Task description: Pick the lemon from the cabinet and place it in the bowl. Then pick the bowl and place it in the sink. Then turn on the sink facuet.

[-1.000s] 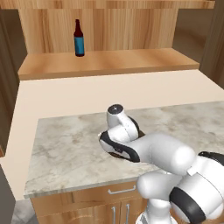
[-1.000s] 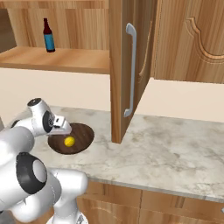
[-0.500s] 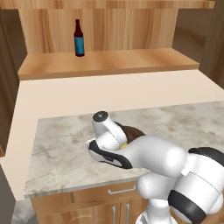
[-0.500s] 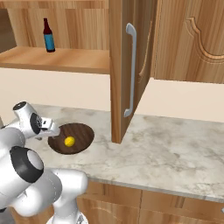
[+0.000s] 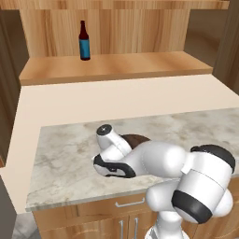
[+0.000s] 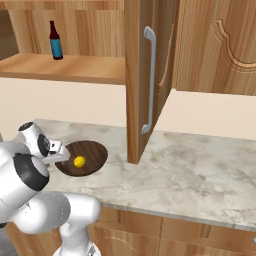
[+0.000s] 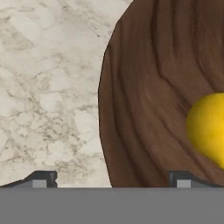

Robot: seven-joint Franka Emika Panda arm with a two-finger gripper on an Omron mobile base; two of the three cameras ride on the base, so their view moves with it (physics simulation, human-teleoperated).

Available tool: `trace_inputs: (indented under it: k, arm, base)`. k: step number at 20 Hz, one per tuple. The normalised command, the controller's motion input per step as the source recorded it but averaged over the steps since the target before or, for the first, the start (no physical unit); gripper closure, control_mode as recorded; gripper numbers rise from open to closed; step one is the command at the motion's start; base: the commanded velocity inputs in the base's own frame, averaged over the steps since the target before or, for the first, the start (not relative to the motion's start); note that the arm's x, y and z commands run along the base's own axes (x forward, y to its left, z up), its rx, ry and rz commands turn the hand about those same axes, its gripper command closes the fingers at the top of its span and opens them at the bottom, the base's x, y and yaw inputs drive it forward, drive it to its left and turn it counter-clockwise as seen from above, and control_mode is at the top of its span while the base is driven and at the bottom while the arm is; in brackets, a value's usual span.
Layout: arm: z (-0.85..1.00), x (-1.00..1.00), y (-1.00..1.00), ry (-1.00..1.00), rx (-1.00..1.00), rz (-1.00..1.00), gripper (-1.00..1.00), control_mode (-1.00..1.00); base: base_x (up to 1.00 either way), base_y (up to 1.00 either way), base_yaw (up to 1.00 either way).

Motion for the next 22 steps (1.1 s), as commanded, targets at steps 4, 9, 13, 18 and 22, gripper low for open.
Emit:
trace_inputs:
  k: [4,9,13,18,22]
  arm:
    - [-0.04,0.0,-0.19,0.0,0.0,0.0,1.0,-1.0]
    - [-0.13,0.0,-0.18,0.02,0.0,0.01,1.0,-1.0]
    - [-0.11,0.0,-0.04,0.12,0.0,0.0,1.0,-1.0]
    - [-0.04,-0.01,-0.05,0.03,-0.01,0.02,1.0,-1.0]
    - [0.15,-0.19,-0.21,-0.04,-0.1,0.17,1.0,-1.0]
  base:
    - [0.0,0.0,0.0]
    - [0.0,0.0,0.0]
    - [0.0,0.0,0.0]
    - [0.0,0.0,0.0]
    - [0.0,0.0,0.0]
